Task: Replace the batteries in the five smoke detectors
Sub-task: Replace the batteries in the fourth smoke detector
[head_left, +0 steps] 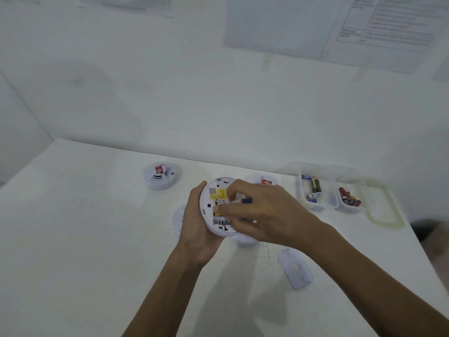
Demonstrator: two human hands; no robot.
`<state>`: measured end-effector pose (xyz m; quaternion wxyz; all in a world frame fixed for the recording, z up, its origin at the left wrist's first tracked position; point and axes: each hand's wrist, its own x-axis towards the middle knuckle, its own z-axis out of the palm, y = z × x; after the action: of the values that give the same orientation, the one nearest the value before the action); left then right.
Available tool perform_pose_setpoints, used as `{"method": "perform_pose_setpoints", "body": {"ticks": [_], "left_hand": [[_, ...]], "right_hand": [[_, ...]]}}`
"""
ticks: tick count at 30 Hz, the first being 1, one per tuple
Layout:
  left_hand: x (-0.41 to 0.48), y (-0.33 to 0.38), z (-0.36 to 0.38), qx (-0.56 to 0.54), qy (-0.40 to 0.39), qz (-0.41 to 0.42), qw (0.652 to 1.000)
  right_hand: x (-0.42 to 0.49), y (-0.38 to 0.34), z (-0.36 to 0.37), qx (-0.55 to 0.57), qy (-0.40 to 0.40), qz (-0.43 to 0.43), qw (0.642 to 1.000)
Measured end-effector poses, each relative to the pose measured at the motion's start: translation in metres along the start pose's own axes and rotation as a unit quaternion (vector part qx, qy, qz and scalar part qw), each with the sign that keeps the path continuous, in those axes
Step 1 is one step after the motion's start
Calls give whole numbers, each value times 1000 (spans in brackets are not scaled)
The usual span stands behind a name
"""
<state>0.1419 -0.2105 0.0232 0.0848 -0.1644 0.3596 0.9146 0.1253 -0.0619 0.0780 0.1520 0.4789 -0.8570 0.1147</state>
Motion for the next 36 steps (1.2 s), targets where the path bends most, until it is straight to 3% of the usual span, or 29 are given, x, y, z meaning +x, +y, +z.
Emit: {"method": "perform_pose_setpoints", "body": {"ticks": [3,10,17,22,28,32,36], "left_hand": [[2,2,-4,26,14,19,999],[0,4,-8,1,-36,28,999],[5,3,-12,-5,-45,36,998],[6,3,-10,-24,-29,20,999],[8,1,-7,-41,-23,26,999],[9,0,-5,-42,-36,20,998],[8,3,-3,-47,-31,19,998]], "right_hand": [[-3,0,1,9,-11,2,1000],[-6,-9,-2,100,-17,81,991],[-8,-16,-6,283,44,205,936],[-13,-13,1,285,116,217,926],[-14,-18,8,326,132,249,902],[-14,-22,9,401,163,288,854],[-14,-25,14,382,166,295,860]]}}
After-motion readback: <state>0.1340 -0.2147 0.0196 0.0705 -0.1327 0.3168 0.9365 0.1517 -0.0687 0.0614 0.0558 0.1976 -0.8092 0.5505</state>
